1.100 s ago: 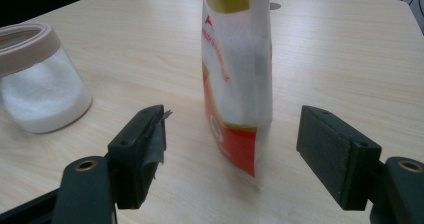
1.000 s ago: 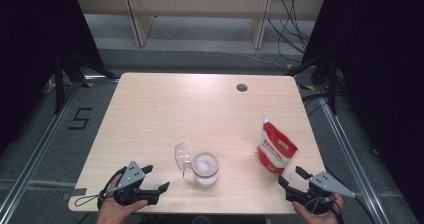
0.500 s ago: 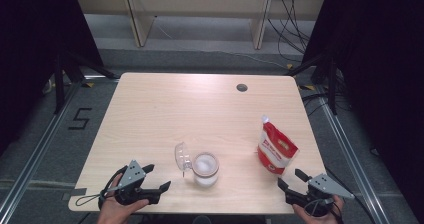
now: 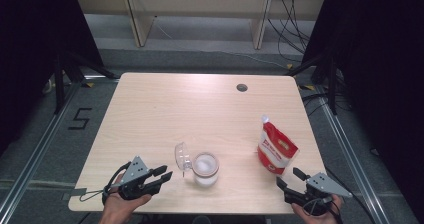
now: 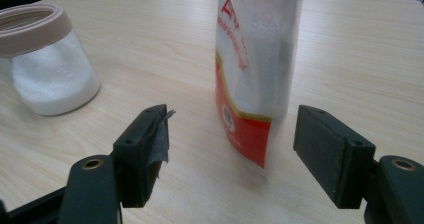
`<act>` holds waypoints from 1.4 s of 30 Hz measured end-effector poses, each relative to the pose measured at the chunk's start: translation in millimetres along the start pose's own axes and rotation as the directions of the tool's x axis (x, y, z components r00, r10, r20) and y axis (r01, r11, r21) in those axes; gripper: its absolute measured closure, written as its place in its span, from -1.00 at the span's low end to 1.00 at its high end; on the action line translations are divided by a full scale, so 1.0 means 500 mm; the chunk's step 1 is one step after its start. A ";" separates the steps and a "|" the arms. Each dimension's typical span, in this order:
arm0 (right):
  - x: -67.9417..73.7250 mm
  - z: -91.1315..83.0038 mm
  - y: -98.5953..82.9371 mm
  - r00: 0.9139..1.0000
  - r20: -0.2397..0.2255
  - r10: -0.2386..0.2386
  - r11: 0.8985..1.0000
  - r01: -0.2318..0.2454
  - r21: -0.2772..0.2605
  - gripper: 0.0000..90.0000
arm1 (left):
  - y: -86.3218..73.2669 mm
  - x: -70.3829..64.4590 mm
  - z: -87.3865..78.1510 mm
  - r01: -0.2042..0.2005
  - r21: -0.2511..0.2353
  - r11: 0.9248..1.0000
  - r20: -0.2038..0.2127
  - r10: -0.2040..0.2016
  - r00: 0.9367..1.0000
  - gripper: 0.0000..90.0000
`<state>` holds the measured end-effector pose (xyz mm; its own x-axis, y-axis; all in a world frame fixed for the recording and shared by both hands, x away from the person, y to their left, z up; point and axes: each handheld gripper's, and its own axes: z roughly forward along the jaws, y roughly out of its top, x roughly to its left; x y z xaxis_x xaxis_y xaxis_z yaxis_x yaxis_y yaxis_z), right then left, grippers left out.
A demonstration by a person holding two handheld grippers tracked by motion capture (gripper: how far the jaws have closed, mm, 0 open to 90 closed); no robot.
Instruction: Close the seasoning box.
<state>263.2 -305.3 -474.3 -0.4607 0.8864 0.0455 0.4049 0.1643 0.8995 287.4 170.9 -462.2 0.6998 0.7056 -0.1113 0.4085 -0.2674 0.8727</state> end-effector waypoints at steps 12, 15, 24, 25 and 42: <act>0.005 0.001 0.002 1.000 -0.027 0.004 1.000 -0.004 0.011 -0.29 | 0.049 -0.020 0.023 -0.084 0.008 0.996 0.021 0.084 0.996 0.98; 0.004 0.002 0.003 1.000 -0.024 -0.013 1.000 0.013 0.003 -0.29 | 0.054 -0.020 0.028 -0.103 0.012 0.995 0.019 0.102 0.995 0.98; 0.006 0.004 0.003 0.999 -0.029 -0.019 1.000 0.019 -0.005 -0.29 | 0.053 -0.025 0.030 -0.077 -0.002 0.997 0.028 0.077 0.997 0.98; 0.005 0.004 0.003 0.999 -0.028 -0.019 1.000 0.019 -0.004 -0.29 | 0.054 -0.026 0.029 -0.081 0.002 0.997 0.033 0.080 0.996 0.98; 0.004 0.003 0.002 1.000 -0.024 -0.015 1.000 0.015 -0.005 -0.28 | 0.063 -0.035 0.030 -0.124 -0.011 0.992 0.053 0.124 0.991 0.98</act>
<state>264.0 -302.6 -473.9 -0.4859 0.8730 0.0424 0.3940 0.1755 0.9022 296.6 140.3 -439.8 0.7749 0.6315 -0.0270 0.3123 -0.3454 0.8850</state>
